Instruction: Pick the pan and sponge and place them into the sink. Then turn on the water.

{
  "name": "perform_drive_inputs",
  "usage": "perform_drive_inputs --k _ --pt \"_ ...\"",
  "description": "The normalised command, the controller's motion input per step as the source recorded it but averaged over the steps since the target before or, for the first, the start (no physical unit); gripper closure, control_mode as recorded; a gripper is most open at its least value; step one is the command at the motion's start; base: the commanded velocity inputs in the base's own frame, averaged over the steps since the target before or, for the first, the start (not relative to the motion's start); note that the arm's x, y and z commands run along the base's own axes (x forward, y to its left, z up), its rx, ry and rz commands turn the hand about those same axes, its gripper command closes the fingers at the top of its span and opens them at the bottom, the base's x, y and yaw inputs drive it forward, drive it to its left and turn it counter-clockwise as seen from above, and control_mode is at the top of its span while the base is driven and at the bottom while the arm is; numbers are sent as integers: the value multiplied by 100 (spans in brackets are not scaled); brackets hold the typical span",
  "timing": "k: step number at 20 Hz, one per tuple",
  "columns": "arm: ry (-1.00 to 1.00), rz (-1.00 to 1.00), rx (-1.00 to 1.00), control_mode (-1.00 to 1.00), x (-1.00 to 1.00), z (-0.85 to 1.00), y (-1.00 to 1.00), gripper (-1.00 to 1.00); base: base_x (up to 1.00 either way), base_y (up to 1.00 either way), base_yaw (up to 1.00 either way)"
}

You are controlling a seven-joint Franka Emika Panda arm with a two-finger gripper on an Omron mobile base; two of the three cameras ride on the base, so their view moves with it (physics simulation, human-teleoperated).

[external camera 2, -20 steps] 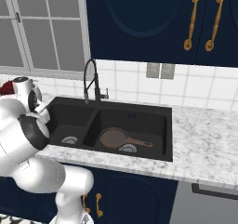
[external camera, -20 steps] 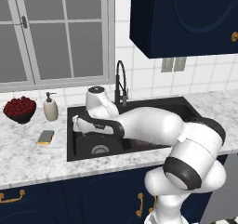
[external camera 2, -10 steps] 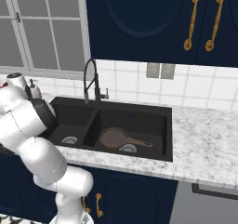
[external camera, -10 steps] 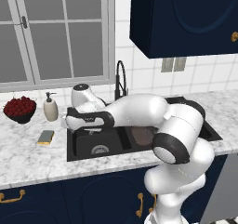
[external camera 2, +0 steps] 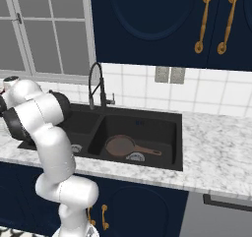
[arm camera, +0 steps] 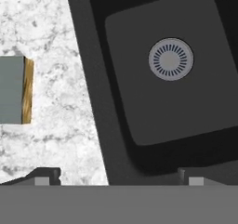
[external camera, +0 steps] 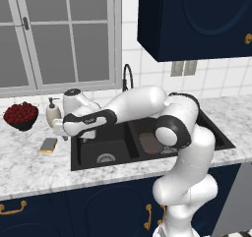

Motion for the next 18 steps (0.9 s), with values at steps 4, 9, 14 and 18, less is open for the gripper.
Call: perform_drive_inputs --k 4,9,14,18 --pt "0 -1 -1 -100 25 -10 45 -100 0 0 0" --pt "0 0 -1 -100 22 -6 35 -100 0 0 0" --pt "0 0 0 -100 24 -6 24 -100 0 0 0" --pt "0 0 0 -100 17 -15 22 -100 0 0 0"
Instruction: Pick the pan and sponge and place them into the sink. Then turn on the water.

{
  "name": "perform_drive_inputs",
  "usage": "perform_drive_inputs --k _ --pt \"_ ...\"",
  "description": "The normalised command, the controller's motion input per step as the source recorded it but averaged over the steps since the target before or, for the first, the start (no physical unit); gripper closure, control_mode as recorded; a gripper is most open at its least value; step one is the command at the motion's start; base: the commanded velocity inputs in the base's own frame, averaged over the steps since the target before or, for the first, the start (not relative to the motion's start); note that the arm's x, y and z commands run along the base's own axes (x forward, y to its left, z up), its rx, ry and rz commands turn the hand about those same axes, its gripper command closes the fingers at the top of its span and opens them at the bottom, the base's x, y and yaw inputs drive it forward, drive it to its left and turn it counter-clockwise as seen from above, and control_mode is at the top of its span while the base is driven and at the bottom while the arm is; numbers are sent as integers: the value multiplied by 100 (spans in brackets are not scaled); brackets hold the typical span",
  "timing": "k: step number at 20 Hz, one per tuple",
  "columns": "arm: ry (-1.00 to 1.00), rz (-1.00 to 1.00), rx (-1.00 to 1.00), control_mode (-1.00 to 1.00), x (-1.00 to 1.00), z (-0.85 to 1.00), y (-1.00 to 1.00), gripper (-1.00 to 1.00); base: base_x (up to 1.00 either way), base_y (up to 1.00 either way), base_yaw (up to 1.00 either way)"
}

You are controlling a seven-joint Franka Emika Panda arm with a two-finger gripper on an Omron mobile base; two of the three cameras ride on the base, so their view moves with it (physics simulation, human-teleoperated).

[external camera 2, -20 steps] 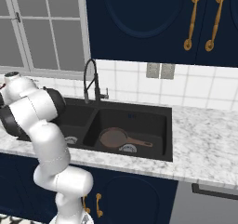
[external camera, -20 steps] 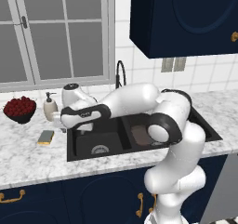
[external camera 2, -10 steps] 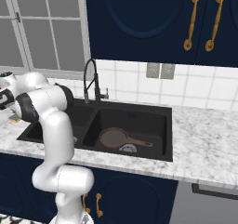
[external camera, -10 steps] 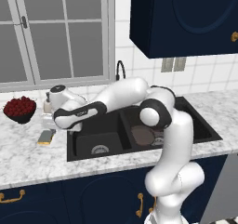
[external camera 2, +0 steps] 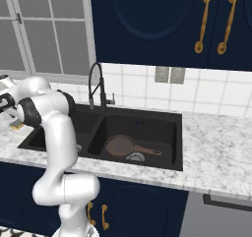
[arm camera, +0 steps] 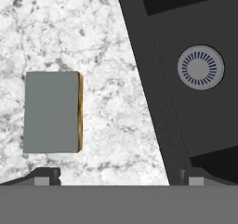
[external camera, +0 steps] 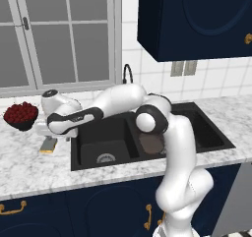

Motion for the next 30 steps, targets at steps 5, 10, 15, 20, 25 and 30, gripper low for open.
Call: perform_drive_inputs --k 5,10,15,20,25,30 --pt "0 0 0 -100 7 -26 24 -100 0 0 0" --pt "0 0 0 -100 6 -19 4 -100 0 0 0" --pt "0 0 0 -100 15 -3 2 -100 0 0 0" --pt "0 0 0 -100 15 -9 13 -100 0 0 0" --pt "0 0 0 -100 17 -7 24 -100 0 0 0" --pt "0 0 0 -100 18 -9 20 -100 0 0 0"
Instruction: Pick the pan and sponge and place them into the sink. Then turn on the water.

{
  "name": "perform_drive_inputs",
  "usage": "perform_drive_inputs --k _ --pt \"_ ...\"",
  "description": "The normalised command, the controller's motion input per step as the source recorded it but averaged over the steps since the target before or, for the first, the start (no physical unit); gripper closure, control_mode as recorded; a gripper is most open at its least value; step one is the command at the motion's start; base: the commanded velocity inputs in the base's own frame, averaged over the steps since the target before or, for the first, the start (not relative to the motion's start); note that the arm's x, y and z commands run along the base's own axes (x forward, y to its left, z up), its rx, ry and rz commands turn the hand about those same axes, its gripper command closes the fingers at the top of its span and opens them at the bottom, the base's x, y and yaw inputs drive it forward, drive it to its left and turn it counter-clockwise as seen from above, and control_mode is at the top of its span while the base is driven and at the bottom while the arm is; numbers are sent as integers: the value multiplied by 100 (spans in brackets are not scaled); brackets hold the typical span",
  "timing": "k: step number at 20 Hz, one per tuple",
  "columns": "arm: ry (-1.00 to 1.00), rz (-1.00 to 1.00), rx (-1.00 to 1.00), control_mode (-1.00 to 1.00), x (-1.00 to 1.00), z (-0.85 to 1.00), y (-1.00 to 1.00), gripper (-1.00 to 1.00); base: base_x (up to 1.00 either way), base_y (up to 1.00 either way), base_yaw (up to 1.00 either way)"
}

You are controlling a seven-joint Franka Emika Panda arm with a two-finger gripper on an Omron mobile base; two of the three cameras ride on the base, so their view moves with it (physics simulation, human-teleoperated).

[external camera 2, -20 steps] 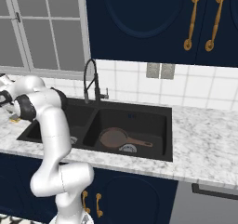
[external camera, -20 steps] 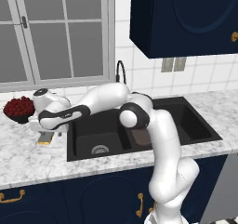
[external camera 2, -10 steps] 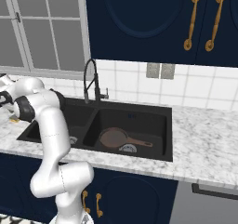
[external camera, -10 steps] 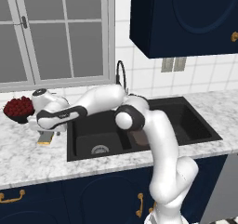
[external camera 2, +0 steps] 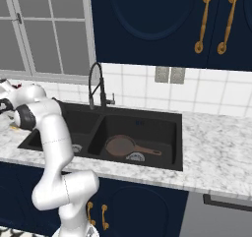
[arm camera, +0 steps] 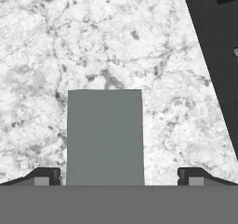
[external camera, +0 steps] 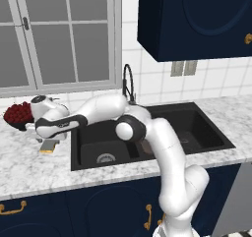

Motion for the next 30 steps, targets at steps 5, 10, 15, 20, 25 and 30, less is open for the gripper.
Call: perform_drive_inputs --k 5,10,15,20,25,30 --pt "0 0 -1 -100 6 -23 4 -100 0 0 0" --pt "0 -1 0 -100 0 -20 3 -100 0 0 0" --pt "0 -1 0 -100 0 -20 0 -100 0 0 0" --pt "0 -1 0 -100 0 -20 0 -100 0 0 0" --pt "0 0 0 -100 0 -12 0 100 0 0 0" --pt "0 0 0 -100 0 0 0 100 0 0 0"
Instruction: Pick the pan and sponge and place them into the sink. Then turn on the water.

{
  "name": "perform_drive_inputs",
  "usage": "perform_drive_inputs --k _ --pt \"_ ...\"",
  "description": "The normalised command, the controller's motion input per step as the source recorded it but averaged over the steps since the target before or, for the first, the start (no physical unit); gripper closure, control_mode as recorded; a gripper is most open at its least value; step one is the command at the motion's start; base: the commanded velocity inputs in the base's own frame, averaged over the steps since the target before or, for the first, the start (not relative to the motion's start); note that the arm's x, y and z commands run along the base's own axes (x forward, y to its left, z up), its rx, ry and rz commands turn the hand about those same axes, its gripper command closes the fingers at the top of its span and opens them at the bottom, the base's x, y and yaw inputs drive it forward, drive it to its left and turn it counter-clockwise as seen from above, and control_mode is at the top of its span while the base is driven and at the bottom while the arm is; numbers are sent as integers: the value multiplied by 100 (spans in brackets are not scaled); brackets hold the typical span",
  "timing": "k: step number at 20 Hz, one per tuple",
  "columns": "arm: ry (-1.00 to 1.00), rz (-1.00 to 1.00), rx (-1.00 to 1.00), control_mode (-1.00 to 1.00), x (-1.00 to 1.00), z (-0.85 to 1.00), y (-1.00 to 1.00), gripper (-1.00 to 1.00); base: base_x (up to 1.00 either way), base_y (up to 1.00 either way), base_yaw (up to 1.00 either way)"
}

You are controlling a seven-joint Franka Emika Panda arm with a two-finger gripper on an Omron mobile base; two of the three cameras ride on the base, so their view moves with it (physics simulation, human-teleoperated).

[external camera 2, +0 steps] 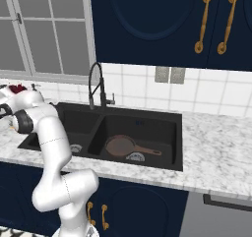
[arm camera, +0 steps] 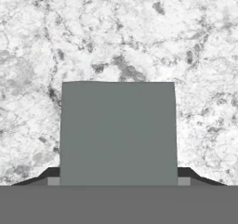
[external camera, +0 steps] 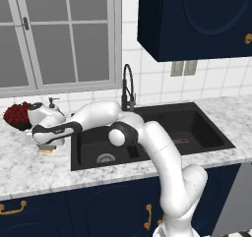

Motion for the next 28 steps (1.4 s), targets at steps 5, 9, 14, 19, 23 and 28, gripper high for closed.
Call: perform_drive_inputs --k 5,9,14,19,23,28 --pt "1 0 0 -100 -25 6 -36 100 0 0 0" --pt "2 0 0 -100 -49 31 -62 100 0 0 0" --pt "1 1 1 -100 -64 28 -91 100 0 0 0" --pt "5 3 4 -100 -23 27 -100 100 0 0 0" --pt "8 7 8 -100 -18 24 -100 100 0 0 0" --pt "9 9 11 -100 -21 17 -100 100 0 0 0"
